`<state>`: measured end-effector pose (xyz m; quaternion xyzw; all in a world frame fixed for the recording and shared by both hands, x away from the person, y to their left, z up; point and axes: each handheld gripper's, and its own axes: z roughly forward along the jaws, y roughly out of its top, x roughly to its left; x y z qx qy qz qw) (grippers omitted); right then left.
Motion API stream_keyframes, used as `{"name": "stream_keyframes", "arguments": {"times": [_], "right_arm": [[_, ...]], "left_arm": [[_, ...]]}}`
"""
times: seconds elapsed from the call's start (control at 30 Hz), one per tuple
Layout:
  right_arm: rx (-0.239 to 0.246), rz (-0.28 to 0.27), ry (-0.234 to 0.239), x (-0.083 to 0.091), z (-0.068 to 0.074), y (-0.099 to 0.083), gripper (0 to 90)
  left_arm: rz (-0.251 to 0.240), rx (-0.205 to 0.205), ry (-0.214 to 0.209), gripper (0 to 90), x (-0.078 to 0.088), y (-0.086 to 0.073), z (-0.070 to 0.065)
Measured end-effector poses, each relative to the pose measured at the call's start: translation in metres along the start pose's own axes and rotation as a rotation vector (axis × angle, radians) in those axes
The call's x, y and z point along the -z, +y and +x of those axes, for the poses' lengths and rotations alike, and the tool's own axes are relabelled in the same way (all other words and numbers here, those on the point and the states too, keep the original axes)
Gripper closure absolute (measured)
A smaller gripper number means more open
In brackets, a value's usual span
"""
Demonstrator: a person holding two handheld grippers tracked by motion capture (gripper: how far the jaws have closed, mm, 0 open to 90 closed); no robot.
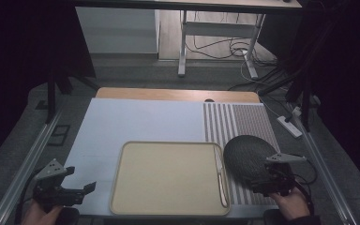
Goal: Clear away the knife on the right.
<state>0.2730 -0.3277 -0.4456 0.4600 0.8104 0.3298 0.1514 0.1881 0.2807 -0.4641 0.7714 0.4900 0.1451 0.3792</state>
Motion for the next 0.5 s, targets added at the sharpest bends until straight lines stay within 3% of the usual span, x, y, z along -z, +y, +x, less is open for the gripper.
{"name": "stream_keyframes", "arguments": {"times": [0.5], "right_arm": [[-0.001,0.028,-0.04,0.0095,-0.0014,-0.0077,0.0]], "left_arm": [[0.005,-0.005,0.001,1.8,-0.0004,0.0004,-0.0007]]}}
